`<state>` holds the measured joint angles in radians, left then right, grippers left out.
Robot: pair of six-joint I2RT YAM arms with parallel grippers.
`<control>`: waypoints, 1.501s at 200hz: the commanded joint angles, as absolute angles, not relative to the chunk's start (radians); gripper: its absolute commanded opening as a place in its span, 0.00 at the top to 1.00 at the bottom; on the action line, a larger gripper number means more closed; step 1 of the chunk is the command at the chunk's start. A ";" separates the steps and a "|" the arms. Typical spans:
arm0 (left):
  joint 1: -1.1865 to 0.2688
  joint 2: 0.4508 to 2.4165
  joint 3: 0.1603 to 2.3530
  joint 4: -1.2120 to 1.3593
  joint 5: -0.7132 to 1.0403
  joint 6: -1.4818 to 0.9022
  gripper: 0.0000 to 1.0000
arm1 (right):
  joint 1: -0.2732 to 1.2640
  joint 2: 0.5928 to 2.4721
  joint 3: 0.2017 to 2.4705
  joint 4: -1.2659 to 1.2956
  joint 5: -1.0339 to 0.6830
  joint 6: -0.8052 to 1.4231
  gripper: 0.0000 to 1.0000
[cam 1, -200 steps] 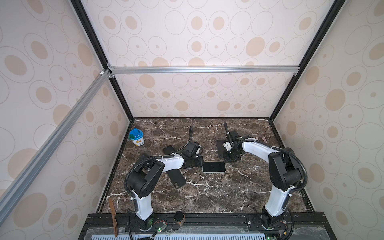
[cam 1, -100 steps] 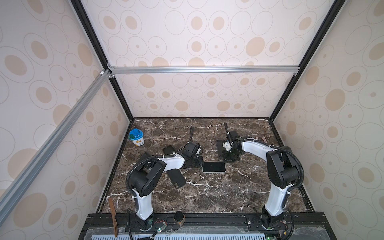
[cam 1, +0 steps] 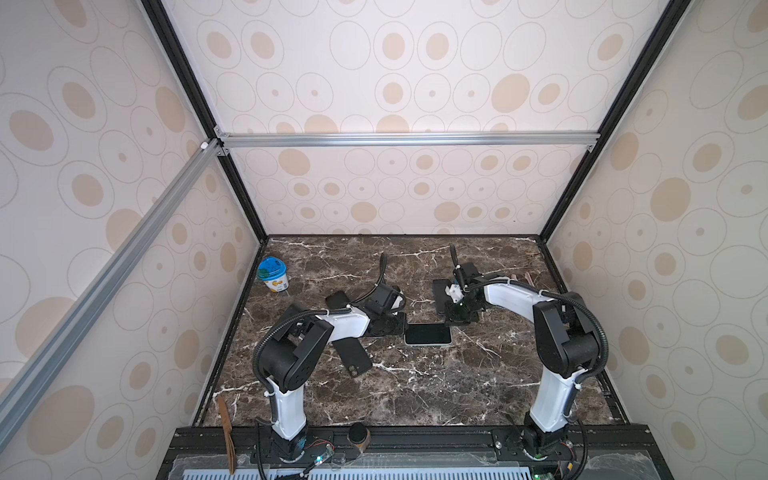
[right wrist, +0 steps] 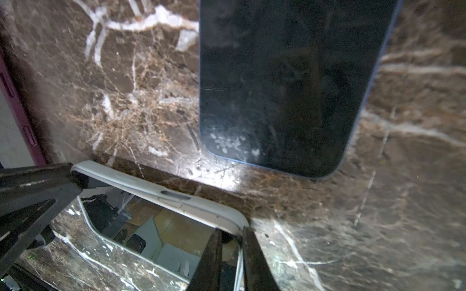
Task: Put the phone into the phone case
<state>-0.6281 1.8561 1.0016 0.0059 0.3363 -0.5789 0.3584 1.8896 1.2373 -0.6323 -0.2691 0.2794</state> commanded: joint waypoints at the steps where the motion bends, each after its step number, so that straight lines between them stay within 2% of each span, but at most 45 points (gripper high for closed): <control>1: -0.624 1.888 1.019 -0.005 0.337 -0.571 0.84 | 0.362 1.981 1.168 -0.695 -0.177 0.285 0.83; 83: -0.623 1.894 1.015 0.001 0.344 -0.569 0.84 | 0.422 2.054 1.191 -0.735 -0.056 0.303 0.84; 300: -0.624 1.903 1.017 -0.002 0.335 -0.560 0.85 | 0.514 2.216 1.148 -0.703 -0.057 0.360 0.85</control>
<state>-0.6243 1.8626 1.0016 0.0132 0.3504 -0.5785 0.4572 1.9381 1.2877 -0.6937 -0.0769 0.3397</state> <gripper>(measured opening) 0.152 0.152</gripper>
